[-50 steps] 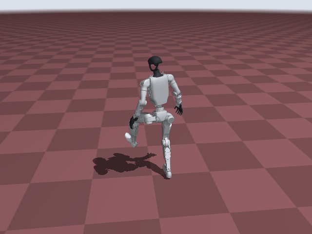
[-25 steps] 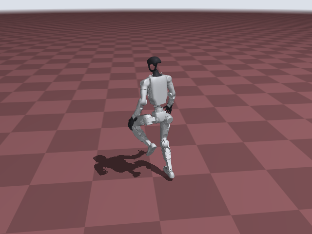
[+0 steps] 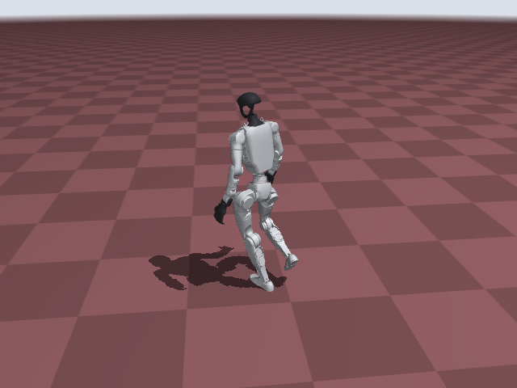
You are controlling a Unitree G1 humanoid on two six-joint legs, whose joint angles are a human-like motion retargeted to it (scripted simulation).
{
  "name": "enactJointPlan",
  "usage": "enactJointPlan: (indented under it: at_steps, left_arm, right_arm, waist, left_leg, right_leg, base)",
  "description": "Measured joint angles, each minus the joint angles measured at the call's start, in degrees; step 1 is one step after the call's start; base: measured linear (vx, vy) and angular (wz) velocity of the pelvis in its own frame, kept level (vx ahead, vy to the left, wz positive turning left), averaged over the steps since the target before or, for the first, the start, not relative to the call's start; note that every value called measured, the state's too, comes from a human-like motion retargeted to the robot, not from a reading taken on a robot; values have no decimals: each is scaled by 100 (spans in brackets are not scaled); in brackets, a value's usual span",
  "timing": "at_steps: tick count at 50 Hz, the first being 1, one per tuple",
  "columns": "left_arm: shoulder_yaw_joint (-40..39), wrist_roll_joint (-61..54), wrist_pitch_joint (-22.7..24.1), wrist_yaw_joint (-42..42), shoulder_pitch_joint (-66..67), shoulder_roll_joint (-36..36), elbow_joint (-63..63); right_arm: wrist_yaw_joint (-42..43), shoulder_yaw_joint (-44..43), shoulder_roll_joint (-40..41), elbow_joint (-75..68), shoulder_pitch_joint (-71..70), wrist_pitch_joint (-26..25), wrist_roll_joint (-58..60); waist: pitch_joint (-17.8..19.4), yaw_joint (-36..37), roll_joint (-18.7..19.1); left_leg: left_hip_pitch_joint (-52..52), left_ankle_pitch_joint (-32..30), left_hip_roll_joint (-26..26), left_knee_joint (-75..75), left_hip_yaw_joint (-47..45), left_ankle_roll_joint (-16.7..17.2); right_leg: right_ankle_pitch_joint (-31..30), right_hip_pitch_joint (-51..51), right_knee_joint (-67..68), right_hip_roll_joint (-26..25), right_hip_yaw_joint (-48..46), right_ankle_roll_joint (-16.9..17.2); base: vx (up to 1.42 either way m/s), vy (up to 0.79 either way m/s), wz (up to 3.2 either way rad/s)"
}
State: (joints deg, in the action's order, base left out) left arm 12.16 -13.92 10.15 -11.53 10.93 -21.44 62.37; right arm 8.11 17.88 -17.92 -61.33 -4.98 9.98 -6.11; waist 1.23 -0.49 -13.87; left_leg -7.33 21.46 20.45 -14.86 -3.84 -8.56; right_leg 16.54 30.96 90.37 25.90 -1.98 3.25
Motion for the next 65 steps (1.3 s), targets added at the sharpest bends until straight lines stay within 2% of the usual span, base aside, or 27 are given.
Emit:
enactJointPlan:
  at_steps: [3,6,10,12,14,15,17,20,23,25,28,31,33,35,37,40,41,42,45,47,49,51,53,55,58,62,65]
  left_arm:
    - [7,37,22,-127,-101,-45,-140]
    - [55,125,116,-252,-237,-148,-308]
    - [166,252,317,-373,-424,-334,-516]
    - [220,240,400,-405,-463,-378,-597]
    - [257,171,443,-410,-435,-377,-665]
    - [269,111,455,-398,-420,-380,-699]
    - [283,55,463,-368,-300,-300,-753]
    - [320,-88,364,-176,-189,-214,-925]
    - [377,-134,184,-18,-220,-55,-1025]
    - [404,-161,84,86,-301,51,-1034]
    - [424,-221,49,239,-256,160,-1035]
    - [446,-250,89,323,-115,184,-998]
    - [463,-256,95,329,-83,174,-921]
    - [480,-245,88,311,-81,146,-855]
    - [491,-199,85,305,-46,99,-834]
    - [536,-124,91,275,94,93,-808]
    - [546,-97,87,270,131,88,-791]
    - [550,-66,77,275,160,76,-771]
    - [523,47,27,336,184,26,-717]
    - [518,156,-6,315,140,-2,-707]
    - [519,262,-59,237,-14,-43,-671]
    - [530,347,-107,123,-182,-66,-638]
    - [500,398,-134,5,-370,-82,-633]
    - [472,420,-116,-80,-547,-115,-676]
    - [496,478,25,-135,-757,-226,-795]
    - [639,555,197,-104,-986,-439,-901]
    - [711,556,217,-48,-945,-470,-931]
  right_arm:
    - [38,76,42,31,30,29,31]
    - [78,137,63,32,55,55,68]
    - [152,167,55,-28,108,72,97]
    - [200,170,23,-57,169,80,87]
    - [257,178,-21,-67,271,86,59]
    - [282,179,-53,-65,315,86,33]
    - [354,182,-95,-49,456,95,34]
    - [425,124,-239,84,597,81,61]
    - [468,105,-394,120,531,28,185]
    - [475,72,-467,100,368,-13,293]
    - [449,3,-459,131,164,-69,337]
    - [407,-7,-438,216,-44,-72,308]
    - [360,38,-452,235,-265,-51,350]
    - [319,94,-495,244,-533,-50,434]
    - [297,118,-537,257,-752,-72,503]
    - [329,152,-565,284,-840,-90,582]
    - [326,149,-561,275,-837,-102,589]
    - [301,139,-548,261,-833,-118,580]
    - [103,64,-426,206,-758,-174,467]
    - [8,49,-318,185,-679,-196,434]
    - [-46,52,-230,141,-639,-223,456]
    - [-62,83,-165,76,-548,-246,517]
    - [-66,135,-121,-10,-435,-268,626]
    - [-101,161,-85,-141,-287,-292,732]
    - [-187,127,-57,-426,-30,-339,821]
    - [-335,43,-86,-765,251,-395,912]
    - [-381,21,-113,-921,493,-456,946]
  waist:
    - [53,-209,159]
    - [90,-407,349]
    - [25,-616,668]
    - [-20,-654,810]
    - [-31,-664,886]
    - [2,-648,1003]
    - [-20,-581,1041]
    - [130,-428,1393]
    - [252,-176,1689]
    - [311,14,1737]
    - [307,279,1633]
    - [257,502,1504]
    - [198,565,1369]
    - [106,553,1178]
    - [31,547,1010]
    - [-150,541,832]
    - [-206,521,733]
    - [-234,498,618]
    - [-135,348,205]
    - [-54,203,63]
    - [55,65,36]
    - [161,-89,36]
    - [279,-249,167]
    - [404,-398,291]
    - [527,-541,515]
    - [490,-596,852]
    - [364,-636,849]
  left_leg:
    - [632,-58,-180,459,151,198]
    - [1148,-104,-451,787,204,400]
    - [1531,-322,-926,965,-123,725]
    - [1488,-304,-1146,480,-206,868]
    - [1336,-268,-1283,-425,-140,995]
    - [1163,-150,-1453,-1161,-81,1081]
    - [869,-382,-1650,-2455,-211,1109]
    - [-64,-870,-2521,-5386,-300,1078]
    - [-1084,-646,-3382,-7264,-283,582]
    - [-1783,-205,-3642,-7811,-275,267]
    - [-2535,423,-3567,-7260,-519,47]
    - [-2833,648,-3268,-5493,-887,243]
    - [-2823,483,-2907,-3798,-1130,501]
    - [-2609,39,-2380,-1809,-1337,728]
    - [-2235,-496,-1897,-238,-1406,805]
    - [-2275,-731,-1567,-334,-1343,659]
    - [-2252,-754,-1410,-515,-1311,549]
    - [-2201,-738,-1234,-700,-1287,431]
    - [-1859,-357,-615,-1238,-1249,33]
    - [-1529,-96,-332,-1351,-1169,-109]
    - [-1002,-7,-147,-1046,-978,-142]
    - [-414,29,-16,-628,-745,-102]
    - [292,29,-65,-77,-451,-13]
    - [918,68,-177,319,-197,88]
    - [1645,121,-481,731,32,274]
    - [2138,194,-938,1004,87,518]
    - [2326,214,-978,725,-99,653]
  right_leg:
    - [368,445,-799,-274,-253,14]
    - [429,740,-2140,-734,-432,242]
    - [125,821,-4300,-1497,-464,631]
    - [-143,656,-5043,-1841,-372,736]
    - [-302,466,-5201,-2091,-216,749]
    - [-407,251,-5330,-2296,-216,715]
    - [-229,106,-4972,-2459,-95,527]
    - [639,-314,-4574,-2911,-300,-56]
    - [1208,-709,-4462,-3264,-388,-467]
    - [1447,-1007,-4537,-3350,-334,-585]
    - [1531,-1542,-4874,-3277,-205,-510]
    - [1280,-2145,-5443,-3082,-166,-265]
    - [1106,-2518,-5848,-2851,-210,-83]
    - [973,-2746,-6054,-2553,-252,100]
    - [950,-2840,-5863,-2315,-202,252]
    - [809,-2825,-5103,-2056,-67,471]
    - [585,-2783,-4711,-1922,-2,597]
    - [266,-2721,-4241,-1756,63,728]
    - [-1333,-2284,-2329,-1144,295,1108]
    - [-1715,-1793,-1282,-837,370,988]
    - [-1337,-1228,-632,-613,361,633]
    - [-573,-668,-417,-464,293,308]
    - [45,-227,-743,-544,90,147]
    - [359,107,-1483,-718,-118,182]
    - [262,394,-3220,-1168,-354,517]
    - [-269,399,-5808,-1835,-472,966]
    - [-304,574,-5815,-1890,-288,982]
  base:
    - [56,-8,4]
    - [58,-9,5]
    - [61,-9,0]
    - [63,-11,-19]
    - [64,-12,-30]
    - [64,-12,-40]
    - [64,-11,-41]
    - [62,-9,-28]
    - [64,-6,-23]
    - [68,-1,-6]
    - [74,8,7]
    - [81,15,12]
    - [83,18,39]
    - [83,18,58]
    - [81,17,53]
    - [80,14,46]
    - [80,13,51]
    - [79,14,52]
    - [75,11,54]
    - [72,9,44]
    - [72,9,28]
    - [72,6,33]
    - [74,2,38]
    - [75,0,42]
    - [75,-4,39]
    - [76,-7,16]
    - [79,-13,7]
